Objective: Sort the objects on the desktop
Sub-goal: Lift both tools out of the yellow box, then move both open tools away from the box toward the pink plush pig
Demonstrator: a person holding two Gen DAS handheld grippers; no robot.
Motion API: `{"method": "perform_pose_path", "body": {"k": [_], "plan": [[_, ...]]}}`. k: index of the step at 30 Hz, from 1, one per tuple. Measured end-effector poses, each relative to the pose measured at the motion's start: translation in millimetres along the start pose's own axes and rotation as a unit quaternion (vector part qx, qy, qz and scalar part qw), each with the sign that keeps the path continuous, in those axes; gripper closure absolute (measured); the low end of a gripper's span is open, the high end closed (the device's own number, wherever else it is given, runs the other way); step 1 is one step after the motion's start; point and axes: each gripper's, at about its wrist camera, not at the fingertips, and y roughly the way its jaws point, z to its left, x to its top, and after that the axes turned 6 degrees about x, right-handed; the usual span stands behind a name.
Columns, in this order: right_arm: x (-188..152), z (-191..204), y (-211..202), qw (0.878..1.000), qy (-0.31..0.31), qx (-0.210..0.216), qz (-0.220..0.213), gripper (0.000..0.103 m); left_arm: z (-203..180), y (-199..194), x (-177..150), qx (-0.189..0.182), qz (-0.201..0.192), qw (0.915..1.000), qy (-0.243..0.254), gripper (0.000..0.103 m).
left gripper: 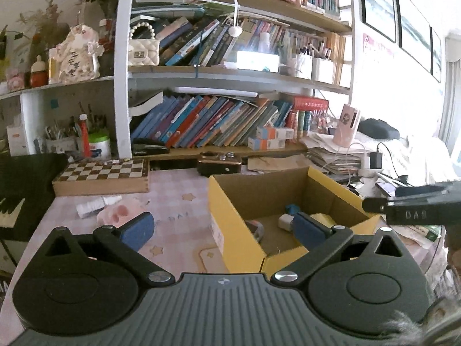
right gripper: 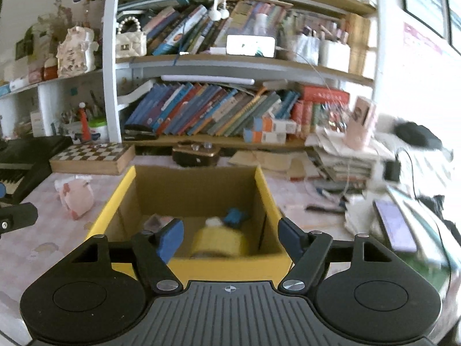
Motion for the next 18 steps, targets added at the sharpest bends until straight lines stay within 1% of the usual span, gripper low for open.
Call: {"method": "perform_pose_path", "body": {"k": [6, 9, 12, 14, 18], "plan": [[-32, 31, -23, 0.999, 0.042, -0.02, 0.018, 0.028, 18, -17, -20, -0.002, 0.015, 0.9999, 0.008, 0.0], [-46, 47, -31, 0.998, 0.055, -0.023, 0.033, 0.028, 26, -27, -33, 0.011, 0.03, 0.9994, 0.011, 0.0], [-60, 63, -39, 0.996, 0.063, -0.024, 0.05, 0.028, 35, -36, -46, 0.02, 0.05, 0.9984, 0.013, 0.0], [-69, 74, -43, 0.995, 0.07, -0.025, 0.059, 0.028, 41, -42, -55, 0.02, 0.063, 0.9977, 0.019, 0.0], [-86, 96, -49, 0.993, 0.079, -0.012, 0.087, 0.028, 52, -53, -68, 0.017, 0.077, 0.9965, 0.026, 0.0]]}}
